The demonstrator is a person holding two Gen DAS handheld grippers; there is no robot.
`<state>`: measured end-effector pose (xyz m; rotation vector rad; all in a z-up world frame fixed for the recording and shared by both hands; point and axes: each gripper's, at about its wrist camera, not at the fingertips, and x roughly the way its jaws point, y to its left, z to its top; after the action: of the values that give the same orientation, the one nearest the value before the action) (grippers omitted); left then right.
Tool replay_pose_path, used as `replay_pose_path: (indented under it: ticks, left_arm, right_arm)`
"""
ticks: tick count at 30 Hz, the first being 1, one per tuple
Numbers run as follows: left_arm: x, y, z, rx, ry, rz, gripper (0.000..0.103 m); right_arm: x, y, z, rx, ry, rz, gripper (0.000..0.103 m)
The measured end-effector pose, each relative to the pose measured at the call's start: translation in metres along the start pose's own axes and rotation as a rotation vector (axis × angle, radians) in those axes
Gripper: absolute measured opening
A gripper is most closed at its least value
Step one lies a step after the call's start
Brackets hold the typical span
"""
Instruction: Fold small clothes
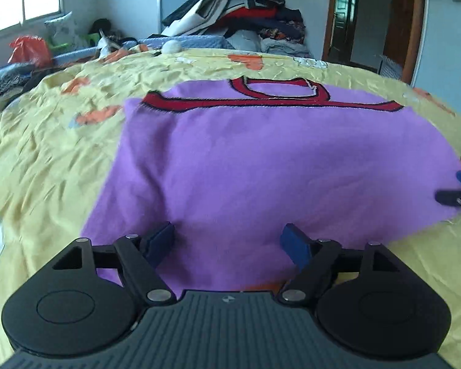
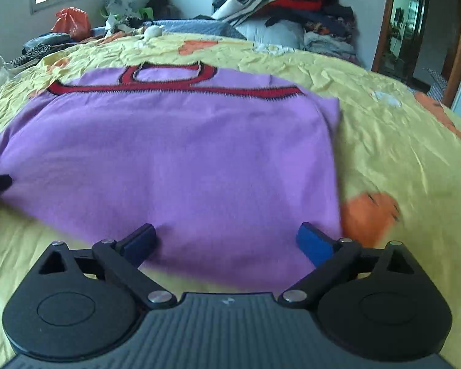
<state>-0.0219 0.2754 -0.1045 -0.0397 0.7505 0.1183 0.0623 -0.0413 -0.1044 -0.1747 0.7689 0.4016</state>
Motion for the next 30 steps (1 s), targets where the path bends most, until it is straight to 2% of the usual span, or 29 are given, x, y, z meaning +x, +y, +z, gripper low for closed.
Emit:
replay_pose_path:
  ticks: [2, 4, 6, 8, 11, 13, 16, 21, 24, 30]
  left_arm:
    - [-0.008, 0.004, -0.007, 0.013, -0.002, -0.001, 0.08]
    - [-0.012, 0.008, -0.001, 0.012, 0.027, -0.006, 0.079]
    - [-0.016, 0.013, 0.017, -0.009, 0.019, -0.02, 0.075]
    - [-0.014, 0.015, 0.044, -0.008, -0.031, -0.007, 0.083]
    - [0.014, 0.019, 0.085, -0.021, -0.063, 0.03, 0.084]
    - [0.04, 0.024, 0.106, -0.049, -0.035, 0.03, 0.084]
    - [0.072, 0.03, 0.122, -0.064, -0.013, 0.067, 0.082]
    - [0.11, 0.038, 0.121, -0.084, 0.03, 0.099, 0.083]
    - [0.119, 0.042, 0.116, -0.101, 0.014, 0.105, 0.09]
    - [0.124, 0.043, 0.109, -0.101, -0.026, 0.11, 0.098]
  right_arm:
    - [-0.007, -0.002, -0.007, -0.011, -0.002, 0.004, 0.1]
    - [-0.01, -0.005, 0.003, -0.013, 0.049, 0.021, 0.1]
    - [-0.014, -0.009, 0.019, 0.021, -0.003, 0.002, 0.101]
    - [-0.008, -0.011, 0.039, 0.038, -0.037, -0.022, 0.1]
    - [0.018, -0.011, 0.076, 0.045, -0.059, -0.051, 0.1]
    - [0.041, -0.008, 0.097, 0.038, -0.055, -0.068, 0.1]
    - [0.07, -0.006, 0.115, 0.036, -0.031, -0.071, 0.101]
    - [0.103, -0.011, 0.122, 0.051, -0.016, -0.062, 0.101]
    - [0.113, -0.016, 0.123, 0.056, -0.02, -0.05, 0.103]
    - [0.121, -0.031, 0.122, 0.077, -0.041, -0.041, 0.103]
